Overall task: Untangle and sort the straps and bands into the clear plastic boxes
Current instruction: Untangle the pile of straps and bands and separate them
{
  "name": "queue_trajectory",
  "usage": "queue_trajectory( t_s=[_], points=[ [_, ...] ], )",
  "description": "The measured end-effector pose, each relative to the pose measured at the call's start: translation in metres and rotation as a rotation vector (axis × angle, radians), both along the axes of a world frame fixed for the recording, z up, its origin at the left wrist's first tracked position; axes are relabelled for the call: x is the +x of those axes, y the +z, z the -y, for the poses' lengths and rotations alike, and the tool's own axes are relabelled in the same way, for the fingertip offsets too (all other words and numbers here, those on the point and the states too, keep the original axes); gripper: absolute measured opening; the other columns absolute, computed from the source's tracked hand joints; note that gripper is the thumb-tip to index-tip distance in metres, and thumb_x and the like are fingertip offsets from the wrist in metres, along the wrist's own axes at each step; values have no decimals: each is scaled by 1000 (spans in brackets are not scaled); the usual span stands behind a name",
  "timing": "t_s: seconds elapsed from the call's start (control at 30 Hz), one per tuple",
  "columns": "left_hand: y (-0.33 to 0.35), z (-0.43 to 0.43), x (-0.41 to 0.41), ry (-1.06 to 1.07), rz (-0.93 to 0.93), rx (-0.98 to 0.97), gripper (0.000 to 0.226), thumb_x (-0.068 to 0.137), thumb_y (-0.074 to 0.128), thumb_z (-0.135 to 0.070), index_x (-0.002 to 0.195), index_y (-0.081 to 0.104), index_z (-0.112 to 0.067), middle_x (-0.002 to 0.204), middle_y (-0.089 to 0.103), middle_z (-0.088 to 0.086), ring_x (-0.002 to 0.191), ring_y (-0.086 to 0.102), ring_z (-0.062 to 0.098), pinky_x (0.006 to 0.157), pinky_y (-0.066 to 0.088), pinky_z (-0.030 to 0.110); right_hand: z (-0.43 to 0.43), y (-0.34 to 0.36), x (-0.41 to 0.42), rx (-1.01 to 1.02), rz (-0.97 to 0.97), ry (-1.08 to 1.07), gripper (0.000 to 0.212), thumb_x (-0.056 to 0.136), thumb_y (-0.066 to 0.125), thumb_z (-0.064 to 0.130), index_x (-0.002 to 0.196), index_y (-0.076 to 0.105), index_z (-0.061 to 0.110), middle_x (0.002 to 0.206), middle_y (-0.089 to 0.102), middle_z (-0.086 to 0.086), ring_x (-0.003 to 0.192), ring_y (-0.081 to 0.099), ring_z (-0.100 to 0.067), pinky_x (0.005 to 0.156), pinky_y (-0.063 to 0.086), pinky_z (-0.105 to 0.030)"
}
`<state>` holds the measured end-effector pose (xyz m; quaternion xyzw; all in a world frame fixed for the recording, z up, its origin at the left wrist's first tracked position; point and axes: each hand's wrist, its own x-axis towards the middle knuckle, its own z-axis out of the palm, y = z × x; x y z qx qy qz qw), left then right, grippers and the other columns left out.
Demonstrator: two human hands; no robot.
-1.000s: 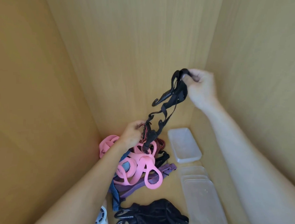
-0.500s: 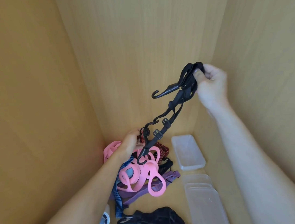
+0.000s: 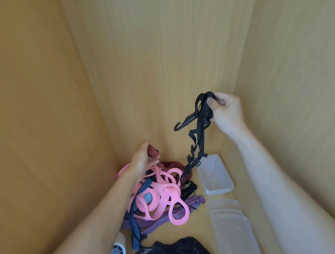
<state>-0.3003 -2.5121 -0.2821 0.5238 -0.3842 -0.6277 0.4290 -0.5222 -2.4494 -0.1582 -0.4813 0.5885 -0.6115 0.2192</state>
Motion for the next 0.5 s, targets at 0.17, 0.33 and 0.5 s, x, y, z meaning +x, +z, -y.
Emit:
queue_trajectory(
  t_s=[0.17, 0.33, 0.5],
  points=[
    [16, 1, -5, -97, 100, -109, 74, 101, 53, -18, 160, 10, -27, 129, 42, 2, 101, 58, 21, 107, 47, 41, -1, 11, 5, -20, 59, 45, 17, 102, 55, 11, 100, 72, 8, 84, 72, -9, 52, 57, -7, 48, 46, -20],
    [30, 1, -3, -333, 623, -108, 59, 88, 58, -26, 144, 40, -19, 136, 50, 4, 118, 53, 25, 108, 42, 41, -6, 23, 11, -67, 67, 87, 17, 100, 57, 12, 99, 74, 10, 86, 75, -13, 63, 61, -17, 51, 47, -24],
    [76, -9, -14, -84, 369, -348, 37, 92, 43, -32, 123, 62, -22, 136, 60, 7, 123, 56, 25, 104, 43, 42, -13, 39, 16, -84, 0, 146, 15, 99, 59, 11, 97, 73, 7, 81, 70, -9, 58, 58, -11, 50, 44, -19]
  ],
)
